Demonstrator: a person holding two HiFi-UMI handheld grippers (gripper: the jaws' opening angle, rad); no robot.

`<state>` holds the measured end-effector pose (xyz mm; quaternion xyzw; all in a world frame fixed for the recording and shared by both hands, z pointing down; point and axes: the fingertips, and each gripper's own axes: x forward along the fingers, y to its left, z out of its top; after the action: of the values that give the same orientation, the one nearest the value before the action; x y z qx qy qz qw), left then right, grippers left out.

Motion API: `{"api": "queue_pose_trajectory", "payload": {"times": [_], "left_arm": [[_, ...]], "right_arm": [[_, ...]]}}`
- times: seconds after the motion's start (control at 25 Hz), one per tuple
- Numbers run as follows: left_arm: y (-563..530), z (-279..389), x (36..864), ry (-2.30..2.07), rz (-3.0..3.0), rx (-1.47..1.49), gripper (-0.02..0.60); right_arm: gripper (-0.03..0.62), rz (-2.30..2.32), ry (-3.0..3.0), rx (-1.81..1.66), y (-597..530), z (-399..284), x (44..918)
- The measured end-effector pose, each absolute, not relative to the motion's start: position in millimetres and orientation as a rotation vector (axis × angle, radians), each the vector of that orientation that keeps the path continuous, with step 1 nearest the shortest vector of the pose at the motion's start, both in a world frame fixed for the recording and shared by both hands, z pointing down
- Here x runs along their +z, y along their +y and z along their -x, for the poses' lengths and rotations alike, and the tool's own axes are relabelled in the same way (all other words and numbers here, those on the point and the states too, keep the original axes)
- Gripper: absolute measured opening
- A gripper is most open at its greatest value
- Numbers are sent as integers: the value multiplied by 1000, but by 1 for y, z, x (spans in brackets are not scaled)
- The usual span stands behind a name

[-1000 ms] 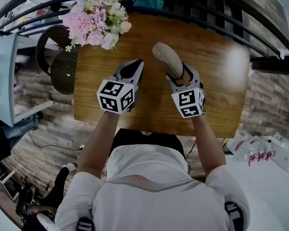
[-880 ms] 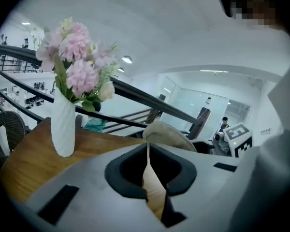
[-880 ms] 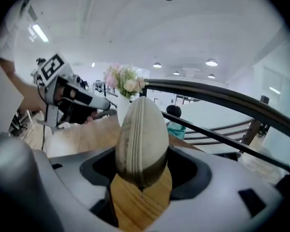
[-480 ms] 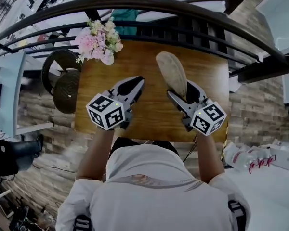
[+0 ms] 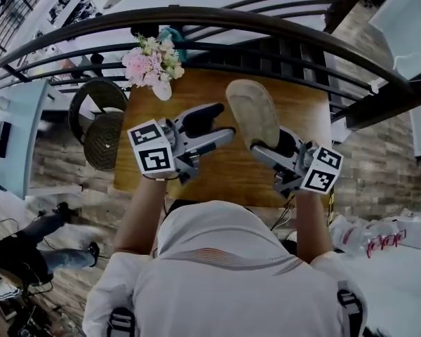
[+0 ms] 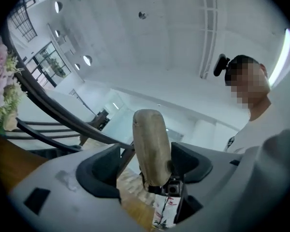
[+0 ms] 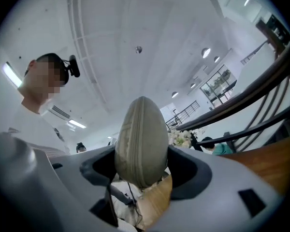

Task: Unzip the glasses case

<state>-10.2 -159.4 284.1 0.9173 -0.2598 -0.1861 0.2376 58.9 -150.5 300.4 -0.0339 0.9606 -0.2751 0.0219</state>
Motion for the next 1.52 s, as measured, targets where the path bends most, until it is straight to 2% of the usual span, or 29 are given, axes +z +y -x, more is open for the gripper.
{"api": "queue_pose_trajectory", "payload": {"times": [0.44,1.0,1.2,1.36,1.52], "left_arm": [[-142,-21,263,-410,-2572,-534,314],[-146,-42,262,-422,-2596,-548,314],[-148,-38,261,-438,-2574,-599,313],[-155,-26,261,-532,-2536,-656,308],[-175,15,258,-733,-2432,-761,308]], "right_arm": [[356,-329,2877,-1064,-113,-36,296],[356,-483,2874,-1165,-99,-27,305],[357,-456,2879,-1164,-100,-26,304],[351,-284,2942,-980,-113,-35,302],[348,-11,2941,-798,-136,-52,294]]}}
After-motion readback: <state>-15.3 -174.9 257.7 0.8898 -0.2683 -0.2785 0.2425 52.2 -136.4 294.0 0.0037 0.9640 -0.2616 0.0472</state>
